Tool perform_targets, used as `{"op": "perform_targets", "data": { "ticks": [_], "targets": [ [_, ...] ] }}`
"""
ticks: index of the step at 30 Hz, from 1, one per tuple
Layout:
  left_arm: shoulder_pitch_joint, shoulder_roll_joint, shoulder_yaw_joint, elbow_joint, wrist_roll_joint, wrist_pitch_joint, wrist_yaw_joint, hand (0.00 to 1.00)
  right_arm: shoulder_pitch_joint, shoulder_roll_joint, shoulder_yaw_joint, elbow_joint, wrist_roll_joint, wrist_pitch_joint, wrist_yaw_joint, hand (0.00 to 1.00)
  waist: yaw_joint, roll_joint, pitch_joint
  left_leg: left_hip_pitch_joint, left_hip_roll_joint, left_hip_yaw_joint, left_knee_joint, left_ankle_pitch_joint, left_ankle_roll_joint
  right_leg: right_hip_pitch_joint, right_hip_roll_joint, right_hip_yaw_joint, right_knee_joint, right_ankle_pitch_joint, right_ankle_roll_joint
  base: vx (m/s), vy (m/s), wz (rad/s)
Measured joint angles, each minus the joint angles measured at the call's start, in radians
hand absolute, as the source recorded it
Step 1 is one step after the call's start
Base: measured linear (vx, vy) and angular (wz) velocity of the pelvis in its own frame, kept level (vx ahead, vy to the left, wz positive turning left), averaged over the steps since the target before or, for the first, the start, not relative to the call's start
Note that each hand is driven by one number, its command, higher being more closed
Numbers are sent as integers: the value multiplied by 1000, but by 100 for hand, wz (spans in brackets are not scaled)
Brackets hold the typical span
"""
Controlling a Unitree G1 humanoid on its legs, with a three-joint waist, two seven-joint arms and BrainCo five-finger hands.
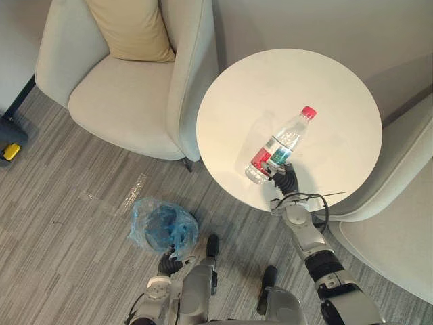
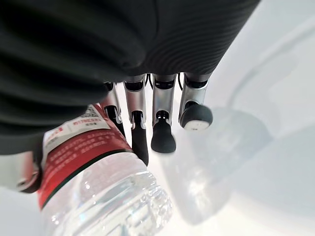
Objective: Gather rubbish on tea table into small bin, then transfer packed bag to large trash can.
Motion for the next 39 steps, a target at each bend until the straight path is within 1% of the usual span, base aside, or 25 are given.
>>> {"op": "perform_targets", "data": {
  "ticks": [2,6,8,9,11,14,15,16,18,21,24,25,27,28,30,33,39],
  "targets": [
    [1,0,1,1,1,1,0,0,53,3,-18,-55,0,-3,18,100,-2,-1,0,11,0,3,-5,0,0,8,-1,7,-4,3,2,-35,12,-6],
    [4,1,1,8,1,2,-1,0,130,6,-32,-108,0,-11,36,100,-11,-5,-3,34,-1,15,-31,14,4,11,-4,21,-5,5,4,-45,11,-10],
    [5,7,1,19,13,2,-5,0,187,9,-32,-156,-4,-12,53,100,-26,-13,-9,48,-1,22,-53,28,6,12,-5,32,-8,7,9,-51,9,-11],
    [5,8,1,19,19,2,-6,0,197,8,-32,-164,-6,-12,56,100,-28,-15,-10,51,-1,24,-55,29,6,12,-5,35,-10,8,10,-50,8,-11],
    [10,15,-1,35,27,3,-6,0,243,10,-30,-184,-20,-13,67,100,-45,-27,-28,69,-1,30,-73,36,6,16,-5,43,-14,8,11,-45,6,-9],
    [13,19,-3,50,41,5,-7,0,309,7,-30,-223,-38,-14,75,100,-48,-40,-51,90,-1,36,-88,40,5,29,-5,50,-23,8,11,-17,1,-8],
    [16,20,-3,54,42,5,-7,0,331,9,-29,-239,-60,-14,77,100,-49,-46,-63,95,0,43,-90,40,5,33,-5,57,-28,10,14,-19,0,-11],
    [19,19,-6,61,50,9,-7,0,355,8,-28,-259,-76,-18,78,100,-53,-48,-78,98,0,46,-92,40,5,36,-4,60,-33,11,16,-18,0,-10],
    [20,19,-9,66,58,19,-7,0,370,7,-27,-261,-103,-22,81,100,-58,-51,-88,112,0,53,-98,41,5,42,-5,68,-35,12,16,-19,1,-12],
    [26,19,-35,76,60,21,-8,0,403,6,-18,-275,-166,-22,87,100,-64,-51,-112,129,1,63,-115,45,7,45,-5,77,-42,12,17,-15,1,-12],
    [29,19,-45,78,61,22,-7,0,430,1,-1,-304,-187,-25,90,100,-69,-51,-125,132,1,70,-117,45,7,45,-5,85,-46,14,18,-1,2,-8],
    [29,19,-54,85,61,23,-7,0,439,2,10,-305,-214,-25,91,100,-72,-52,-135,137,1,74,-119,45,7,47,-5,92,-46,15,19,32,-1,-7],
    [29,18,-73,86,61,23,-7,0,454,4,19,-305,-229,-25,93,100,-76,-52,-135,163,0,75,-123,45,8,76,-5,93,-54,17,18,25,-5,-5],
    [31,17,-84,91,62,23,-7,0,465,4,22,-306,-250,-25,93,100,-78,-53,-149,167,1,78,-126,45,7,79,-4,95,-55,17,18,-11,-10,-4],
    [31,17,-96,95,67,23,-6,0,472,3,27,-309,-256,-25,93,100,-81,-51,-158,169,3,80,-125,45,7,79,-3,95,-56,17,18,-23,-10,-5],
    [35,17,-103,97,71,24,-5,0,481,2,39,-309,-256,-25,90,100,-98,-51,-163,189,4,83,-126,45,7,96,-3,97,-55,17,18,-41,-4,-3],
    [41,15,-123,98,80,26,-2,0,498,6,49,-308,-254,-25,73,100,-100,-42,-179,206,6,83,-136,46,5,108,-1,98,-61,17,18,-50,-3,0]
  ]
}}
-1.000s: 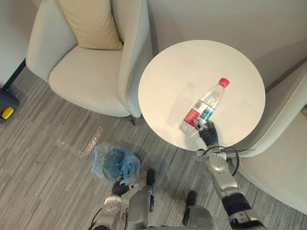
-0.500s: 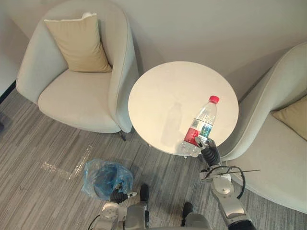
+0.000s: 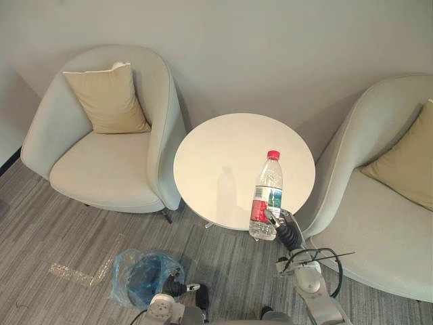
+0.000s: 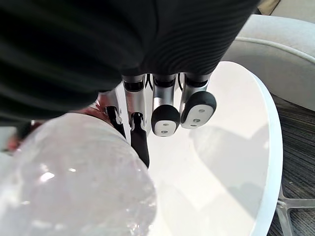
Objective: Gather rubbish on tea table into small bin, then transfer packed bag to large trash can.
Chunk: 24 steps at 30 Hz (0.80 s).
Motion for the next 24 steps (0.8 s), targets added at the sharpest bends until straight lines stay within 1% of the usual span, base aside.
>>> {"op": "perform_targets", "data": {
  "ticks": [3,5,6,7,8,9,10,11,12,13,15,16,17,18,19,21,22,23,24],
  "targets": [
    [3,-1,-1,3,0,2,0,0,-1,7,1,1,20,0,0,100,0,8,2,-32,-3,-13,40,-6,2,-3,-1,-13,0,2,1,-36,-4,17],
    [2,-5,-3,-9,-2,-2,0,0,-30,6,-2,25,67,-1,-8,100,0,23,7,-110,5,-26,113,-13,1,-40,1,-42,31,5,-1,-71,-14,40],
    [3,-8,-2,-26,-3,-4,0,0,-64,7,-4,45,86,1,-10,100,5,36,12,-179,12,-28,184,-11,0,-81,9,-54,64,3,-10,-143,-26,37],
    [3,-11,-5,-41,-2,-5,0,0,-94,5,-5,61,99,2,-11,100,8,50,18,-220,21,-31,223,-6,-2,-99,24,-61,69,6,-23,-147,-29,31],
    [2,-11,-8,-46,-2,-5,0,0,-107,4,-6,65,102,2,-11,100,12,56,21,-227,20,-39,222,2,-9,-102,31,-63,65,5,-33,-208,-44,45],
    [-5,-14,-26,-47,-1,-3,0,0,-135,9,-8,71,124,2,-13,100,6,61,25,-220,25,-65,155,48,-37,-110,17,-105,43,25,-59,-202,-1,53],
    [-16,-23,-18,-44,-1,-2,-5,0,-150,15,-17,73,131,4,-13,100,7,55,32,-245,40,26,322,-78,24,-119,-6,-141,59,30,-58,-187,15,57],
    [-18,-25,-19,-43,1,0,-4,0,-149,18,-23,71,139,4,-14,100,6,52,31,-240,48,70,407,-136,47,-113,-19,-146,70,32,-56,-106,13,39],
    [-15,-27,-20,-41,3,1,-4,0,-147,26,-34,66,152,3,-14,100,0,47,31,-212,67,132,481,-188,43,-103,-32,-157,69,38,-51,-100,24,47],
    [-7,-38,-20,-35,13,2,1,0,-140,38,-61,56,169,1,-19,100,-16,55,23,-135,123,226,501,-247,-4,-100,-45,-186,66,49,-42,-72,20,58],
    [-9,-49,-31,-35,20,3,2,0,-135,42,-92,55,186,2,-21,100,-36,67,15,-90,153,257,430,-272,-24,-105,-46,-234,64,59,-29,-116,171,99],
    [-17,-53,-62,-32,26,4,1,0,-130,54,-136,64,216,4,-24,100,-51,67,12,-63,136,262,295,-287,-54,-112,-52,-288,54,81,-9,-146,264,115],
    [-12,-46,-70,-30,29,8,1,0,-124,76,-152,69,225,9,-22,100,-43,32,15,-56,103,254,245,-244,-45,-112,-71,-295,40,102,-6,-128,223,99],
    [-6,-41,-74,-38,31,10,0,0,-118,86,-157,68,238,9,-20,100,-41,21,11,-55,86,244,223,-230,-36,-110,-80,-304,32,110,3,-75,178,50],
    [-5,-32,-78,-37,38,13,1,0,-110,125,-161,76,259,9,-18,100,-36,3,3,-51,54,228,208,-215,-23,-98,-104,-312,24,123,9,-75,214,42],
    [-4,-32,-77,-30,38,13,2,0,-111,147,-149,91,293,7,-7,100,-33,5,-1,-45,30,210,208,-210,-14,-95,-127,-306,43,129,9,-66,194,26],
    [-4,-32,-75,-20,38,13,2,0,-109,162,-148,103,328,7,7,100,-30,18,4,-46,13,179,201,-210,-2,-108,-140,-274,106,121,-3,-67,128,57],
    [-2,-34,-75,-20,38,14,3,0,-84,165,-152,97,365,6,16,100,-40,24,6,-43,-3,126,194,-217,18,-136,-144,-175,187,69,-91,-77,119,85],
    [0,-34,-74,-19,38,14,3,0,-70,166,-154,97,375,5,21,100,-45,24,6,-46,-13,91,191,-215,29,-155,-135,-100,230,17,-125,-63,2,139]
  ]
}}
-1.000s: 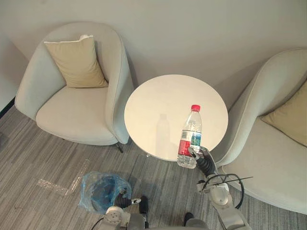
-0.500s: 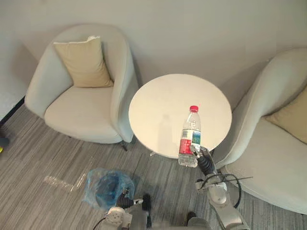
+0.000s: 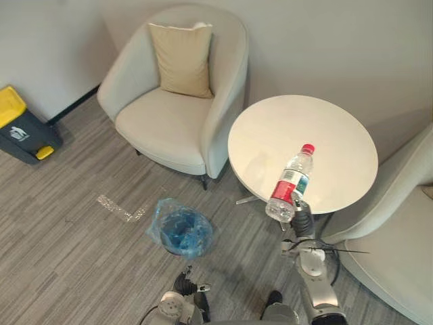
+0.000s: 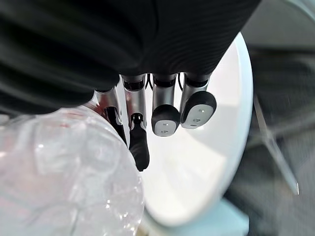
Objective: Gather rubbish on tea table into small bin, then transfer packed bag to large trash can.
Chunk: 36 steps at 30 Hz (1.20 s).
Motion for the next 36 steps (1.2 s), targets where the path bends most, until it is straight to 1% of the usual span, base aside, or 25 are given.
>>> {"op": "perform_targets", "data": {
  "ticks": [1,2,3,5,6,7,9,12,13,14,15,16,18,19,20,21,22,23,26,28,31,33,34,35,36],
  "targets": [
    [1,8,12,8,-1,0,1,0,24,5,-6,4,29,0,11,100,-15,-15,1,-8,-10,-47,-7,5,12,-9,48,137,39,-75,30,-63,-47,119],
    [0,11,20,8,-1,0,1,0,30,7,-6,6,33,1,11,100,-18,-24,-1,-12,-19,-60,-11,9,8,-15,67,164,41,-88,34,-69,-118,129],
    [-5,24,50,10,-2,-1,1,0,38,16,-5,6,61,1,21,100,-9,-46,2,-20,-49,-93,-30,35,-1,-15,83,187,21,-154,63,-43,-69,68],
    [-3,25,63,17,-1,0,1,0,37,16,-4,5,70,-2,33,100,-6,-48,3,-14,-48,-117,-76,79,-4,-16,96,183,12,-152,81,17,-89,55],
    [-1,28,67,19,-2,0,1,0,36,16,-3,5,76,-4,43,100,-7,-43,0,-19,-49,-144,-98,108,-14,-13,99,170,15,-144,107,61,-140,61],
    [0,28,67,18,-1,-1,-1,0,39,17,-5,5,77,-4,47,100,-10,-47,1,-29,-48,-167,-98,115,-18,-8,99,148,16,-137,117,57,-123,74],
    [-3,28,77,17,-1,-1,-1,0,45,5,-6,2,78,-4,51,100,-15,-50,3,-31,-48,-212,-96,118,-21,25,103,116,9,-137,118,63,-79,84],
    [-3,24,95,6,7,-2,-1,0,56,5,-8,-29,98,-4,52,100,-16,-63,1,-43,-48,-220,-47,110,-14,76,104,87,10,-138,117,59,-20,85],
    [-1,14,105,-10,20,-2,-2,0,76,11,-10,-82,98,-6,54,100,-15,-63,1,-76,-43,-175,32,69,10,102,103,74,3,-141,112,48,51,75],
    [4,9,118,-24,21,-2,-2,0,86,15,-10,-108,98,-9,54,100,-15,-63,1,-105,-37,-135,97,52,12,115,104,65,-1,-142,110,39,67,80],
    [15,-4,138,-48,21,-2,-2,0,93,17,-7,-132,98,-10,54,100,-11,-64,1,-145,-29,-87,183,37,29,128,105,58,-8,-144,107,14,77,59],
    [32,-10,156,-89,20,-6,-1,0,91,22,-6,-159,98,-10,56,100,-1,-62,1,-191,1,0,290,10,55,156,116,49,-25,-149,98,-2,64,44],
    [38,-10,154,-100,19,-9,-1,0,89,29,-4,-162,97,-16,61,100,10,-60,-5,-191,16,31,288,-27,42,168,126,52,-43,-165,89,-26,56,26],
    [30,-9,154,-100,19,-9,-2,0,75,34,-6,-157,96,-16,62,100,25,-62,-3,-190,15,41,266,-46,33,166,130,55,-50,-181,111,-80,27,15],
    [26,-10,154,-101,19,-10,-1,0,74,32,-7,-153,95,-11,61,100,37,-64,-2,-188,12,43,244,-28,33,159,130,62,-60,-175,112,-83,6,10],
    [26,-11,154,-100,19,-11,-1,0,75,31,-6,-152,95,-10,61,100,40,-64,-2,-186,10,43,237,-22,33,159,130,65,-64,-173,115,-99,10,0],
    [27,-9,153,-96,19,-12,-1,0,70,31,-6,-134,94,-11,61,100,43,-64,-2,-167,-1,41,190,7,35,163,129,70,-81,-166,115,-91,6,0],
    [26,-5,151,-84,19,-12,-1,0,57,28,-6,-93,90,-11,60,100,43,-66,-3,-140,-11,43,132,39,34,159,127,78,-97,-154,113,-74,3,-1],
    [22,2,130,-61,21,-16,-2,0,51,20,-13,-21,51,-8,59,100,39,-63,-6,-97,-25,42,39,91,32,158,120,85,-111,-145,116,-63,-20,-5],
    [19,6,122,-39,21,-16,-1,0,56,12,-15,36,14,8,56,100,37,-61,-7,-60,-34,36,-51,136,29,153,119,88,-111,-145,116,-42,-40,-3],
    [13,17,113,-34,21,-17,-3,0,51,-8,-11,42,-25,17,49,100,37,-61,-6,-70,-33,39,-69,147,29,130,124,96,-110,-145,117,-7,-29,-6],
    [7,26,114,-33,21,-17,-1,0,26,-19,-7,43,-57,19,39,100,36,-60,1,-118,-27,40,-38,144,31,88,129,103,-95,-140,116,4,-12,-6],
    [-7,37,114,-32,20,-17,0,0,-14,-35,-3,47,-75,20,30,100,35,-61,20,-172,-15,41,10,135,35,45,135,111,-64,-137,111,-3,6,-8],
    [-38,44,117,-34,17,-18,3,0,-81,-52,6,52,-103,20,14,100,38,-57,61,-243,1,40,73,131,40,-11,144,130,-22,-136,110,-33,11,-6],
    [-51,47,116,-35,17,-18,4,0,-108,-57,8,57,-106,20,9,100,39,-54,75,-270,7,39,97,129,41,-36,148,135,-5,-136,108,-110,45,-9]
  ]
}}
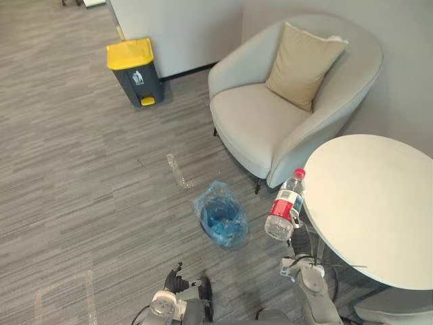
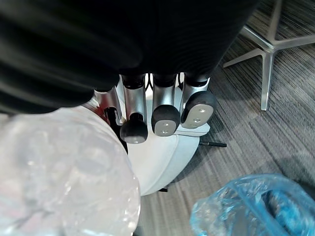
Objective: Gather rubbish on tea table into small bin, then transfer packed bag to large trash can.
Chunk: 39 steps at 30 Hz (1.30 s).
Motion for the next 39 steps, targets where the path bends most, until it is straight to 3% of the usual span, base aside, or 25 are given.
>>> {"op": "perform_targets", "data": {
  "ticks": [3,5,11,22,30,39],
  "targets": [
    [-51,4,-2,-28,-30,-4,20,0,-167,-57,30,42,-50,2,-43,100,9,15,61,-145,32,4,90,-22,2,-162,16,27,110,-12,-11,-157,56,-12],
    [-81,3,0,-68,-58,-14,35,0,-259,-100,55,44,-79,3,-63,100,16,21,117,-222,33,6,157,-46,3,-258,6,37,215,-54,-8,-135,37,-1],
    [-130,-12,9,-157,-84,-35,60,0,-400,-226,80,-5,-126,5,-123,100,41,48,159,-448,34,-1,257,-52,2,-516,-18,36,407,-104,-9,-144,18,7],
    [-224,-11,60,-327,-176,-79,115,0,-683,-376,69,-53,-244,16,-258,100,88,47,213,-815,30,-29,331,3,24,-890,-50,0,583,-132,-17,-67,-23,17],
    [-260,-25,60,-395,-235,-115,126,0,-866,-442,124,136,-270,53,-279,100,117,43,223,-951,-8,-74,341,25,1,-1020,-91,-49,669,-172,-30,-44,-5,31],
    [-263,-24,56,-453,-274,-142,128,0,-962,-474,142,269,-259,81,-312,100,119,41,222,-1036,-26,-102,341,40,-4,-1084,-113,-92,702,-202,-40,-17,38,20]
  ]
}}
